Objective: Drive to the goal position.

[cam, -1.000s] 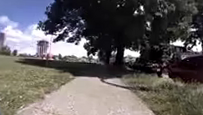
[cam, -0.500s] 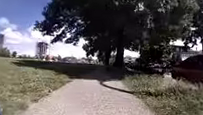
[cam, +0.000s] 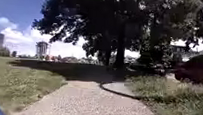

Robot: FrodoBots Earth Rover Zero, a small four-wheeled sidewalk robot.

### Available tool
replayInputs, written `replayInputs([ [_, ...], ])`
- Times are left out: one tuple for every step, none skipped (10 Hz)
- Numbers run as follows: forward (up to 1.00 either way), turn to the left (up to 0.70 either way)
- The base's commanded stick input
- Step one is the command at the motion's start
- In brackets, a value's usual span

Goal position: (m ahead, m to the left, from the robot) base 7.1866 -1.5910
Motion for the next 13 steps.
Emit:
replayInputs([
  [0.70, 0.00],
  [0.70, 0.00],
  [0.70, 0.00],
  [0.70, 0.00],
  [0.70, 0.00],
  [0.70, 0.00],
  [0.70, 0.00],
  [0.70, 0.00],
  [0.70, 0.00],
  [0.70, 0.00],
  [0.70, 0.00],
  [0.70, 0.00],
  [0.70, 0.00],
])
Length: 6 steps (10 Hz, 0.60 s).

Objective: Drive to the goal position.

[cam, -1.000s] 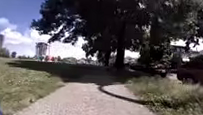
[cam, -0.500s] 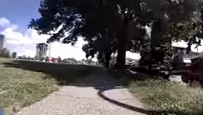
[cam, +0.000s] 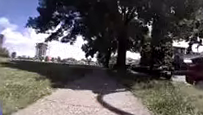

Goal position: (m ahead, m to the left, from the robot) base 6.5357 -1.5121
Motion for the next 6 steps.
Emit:
replayInputs([
  [0.70, 0.00],
  [0.70, 0.00],
  [0.70, 0.00],
  [0.70, 0.00],
  [0.70, 0.00],
  [0.70, 0.00],
])
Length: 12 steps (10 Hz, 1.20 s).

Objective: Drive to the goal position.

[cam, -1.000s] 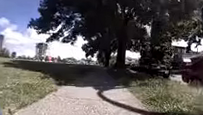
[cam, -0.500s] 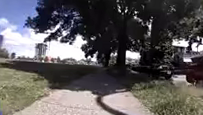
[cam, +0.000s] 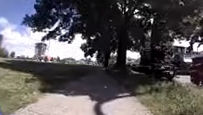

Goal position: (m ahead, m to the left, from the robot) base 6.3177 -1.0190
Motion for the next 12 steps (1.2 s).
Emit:
replayInputs([
  [0.70, 0.00],
  [0.70, 0.00],
  [0.70, 0.00],
  [0.70, 0.00],
  [0.70, 0.09],
  [0.70, 0.35],
  [0.70, 0.35],
  [0.70, 0.35],
  [0.70, 0.07],
  [0.70, 0.00],
  [0.70, 0.00],
  [0.70, 0.00],
])
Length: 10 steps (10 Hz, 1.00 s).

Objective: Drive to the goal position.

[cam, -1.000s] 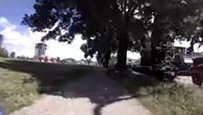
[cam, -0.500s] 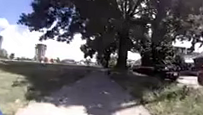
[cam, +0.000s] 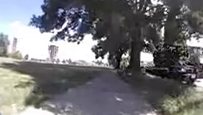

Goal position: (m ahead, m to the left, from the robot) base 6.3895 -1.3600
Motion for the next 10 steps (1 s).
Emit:
replayInputs([
  [0.70, 0.00],
  [0.70, 0.00],
  [0.70, 0.00],
  [0.70, 0.00],
  [0.70, 0.00],
  [0.70, 0.00],
  [0.70, 0.00],
  [0.70, 0.00],
  [0.70, 0.00],
  [0.70, 0.00],
])
